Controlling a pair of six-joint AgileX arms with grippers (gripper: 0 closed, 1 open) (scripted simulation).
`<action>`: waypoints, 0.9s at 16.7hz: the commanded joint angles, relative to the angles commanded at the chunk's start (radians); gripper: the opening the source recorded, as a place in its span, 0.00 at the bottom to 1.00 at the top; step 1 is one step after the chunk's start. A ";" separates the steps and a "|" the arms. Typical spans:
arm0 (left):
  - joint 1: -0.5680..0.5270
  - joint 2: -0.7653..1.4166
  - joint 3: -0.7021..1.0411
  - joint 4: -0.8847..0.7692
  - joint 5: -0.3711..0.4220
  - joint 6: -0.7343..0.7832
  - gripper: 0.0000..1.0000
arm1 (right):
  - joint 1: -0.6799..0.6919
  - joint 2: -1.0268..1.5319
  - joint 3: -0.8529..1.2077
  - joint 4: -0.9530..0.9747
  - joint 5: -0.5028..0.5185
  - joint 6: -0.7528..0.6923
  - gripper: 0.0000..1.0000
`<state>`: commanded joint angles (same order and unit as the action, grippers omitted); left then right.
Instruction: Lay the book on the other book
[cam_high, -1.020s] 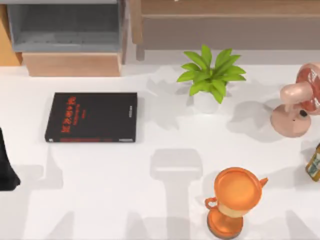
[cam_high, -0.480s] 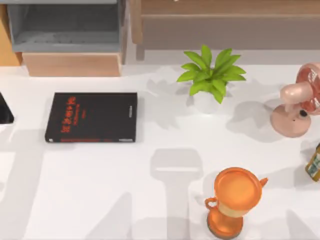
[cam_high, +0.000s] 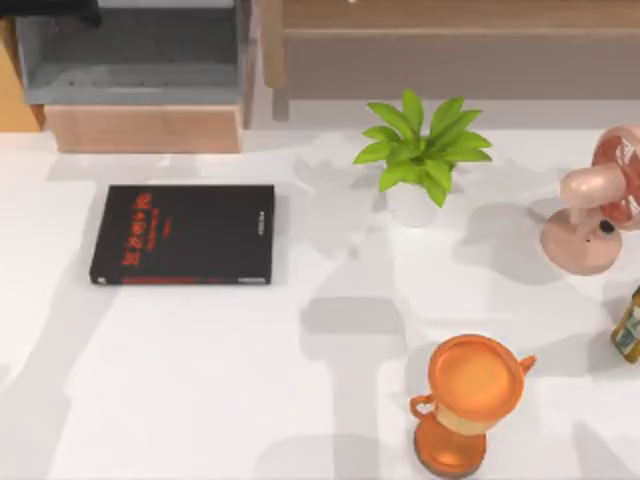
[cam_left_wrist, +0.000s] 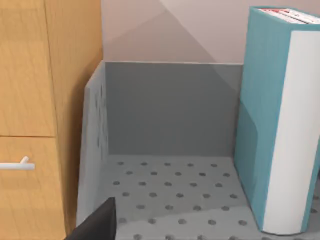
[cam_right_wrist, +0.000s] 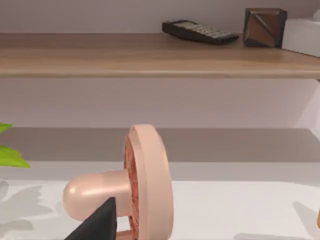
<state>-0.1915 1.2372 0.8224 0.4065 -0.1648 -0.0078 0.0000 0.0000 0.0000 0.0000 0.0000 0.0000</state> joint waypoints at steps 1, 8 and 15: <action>-0.013 0.084 0.056 0.028 -0.011 0.000 1.00 | 0.000 0.000 0.000 0.000 0.000 0.000 1.00; -0.085 0.558 0.370 0.183 -0.074 0.001 1.00 | 0.000 0.000 0.000 0.000 0.000 0.000 1.00; -0.107 0.694 0.468 0.234 -0.094 0.001 1.00 | 0.000 0.000 0.000 0.000 0.000 0.000 1.00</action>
<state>-0.2980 1.9314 1.2907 0.6401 -0.2593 -0.0066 0.0000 0.0000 0.0000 0.0000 0.0000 0.0000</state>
